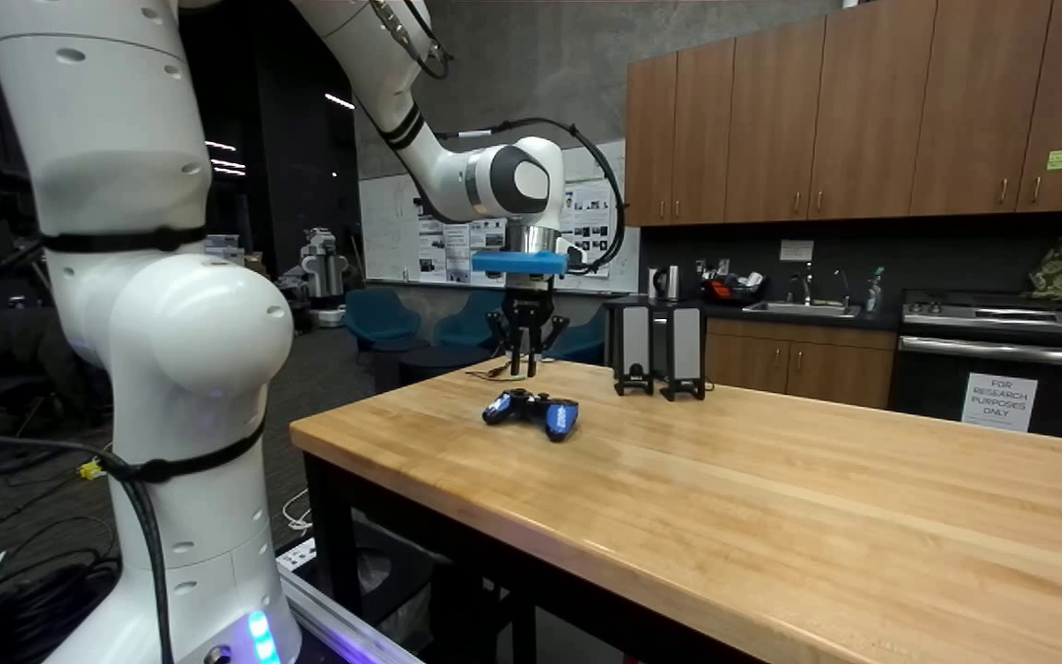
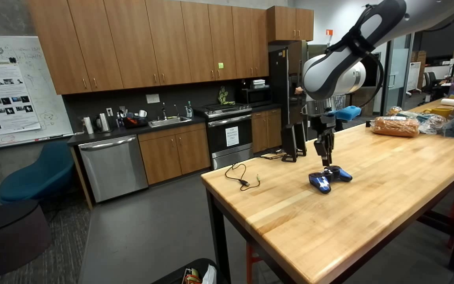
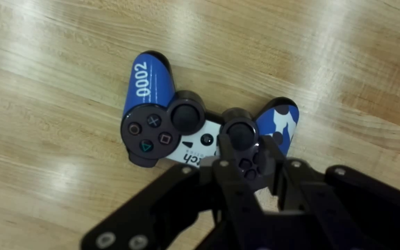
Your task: Press a button on the gaming console.
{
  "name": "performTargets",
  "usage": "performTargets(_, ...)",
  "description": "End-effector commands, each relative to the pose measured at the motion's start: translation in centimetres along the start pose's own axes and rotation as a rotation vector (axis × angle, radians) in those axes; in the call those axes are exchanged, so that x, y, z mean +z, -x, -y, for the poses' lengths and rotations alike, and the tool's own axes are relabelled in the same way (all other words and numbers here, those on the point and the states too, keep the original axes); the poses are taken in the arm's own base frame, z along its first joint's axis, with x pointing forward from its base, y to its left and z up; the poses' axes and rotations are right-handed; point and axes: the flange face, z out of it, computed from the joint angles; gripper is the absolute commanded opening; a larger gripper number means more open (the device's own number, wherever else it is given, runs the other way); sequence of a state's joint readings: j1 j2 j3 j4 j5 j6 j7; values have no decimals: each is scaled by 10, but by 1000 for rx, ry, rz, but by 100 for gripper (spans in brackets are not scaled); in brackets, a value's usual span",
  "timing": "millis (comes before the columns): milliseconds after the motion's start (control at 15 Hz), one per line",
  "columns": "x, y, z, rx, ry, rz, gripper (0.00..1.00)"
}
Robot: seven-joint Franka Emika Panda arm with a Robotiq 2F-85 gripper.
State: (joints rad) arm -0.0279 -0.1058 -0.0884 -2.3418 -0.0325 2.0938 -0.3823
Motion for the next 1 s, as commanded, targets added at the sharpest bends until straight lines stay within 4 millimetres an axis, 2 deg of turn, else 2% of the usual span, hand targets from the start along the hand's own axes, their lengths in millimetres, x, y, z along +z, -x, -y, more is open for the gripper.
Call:
performTargets(0,3,0,-1,5,-5,0,52)
performTargets(67,7,1,-1,7,-8,2,53)
performTargets(333,26,0,0,11,-17,19,76)
performTargets(400,30,-2,-1,11,-19,21,49)
performTargets(467,33,-2,-1,12,-16,22,36)
performTargets(600,36,-3,2,10,-11,16,31)
performTargets(800,29,-4,3,7,4,-2,9)
performTargets(867,27,-4,4,2,15,-5,10)
performTargets(933,25,-4,5,-1,17,-8,59)
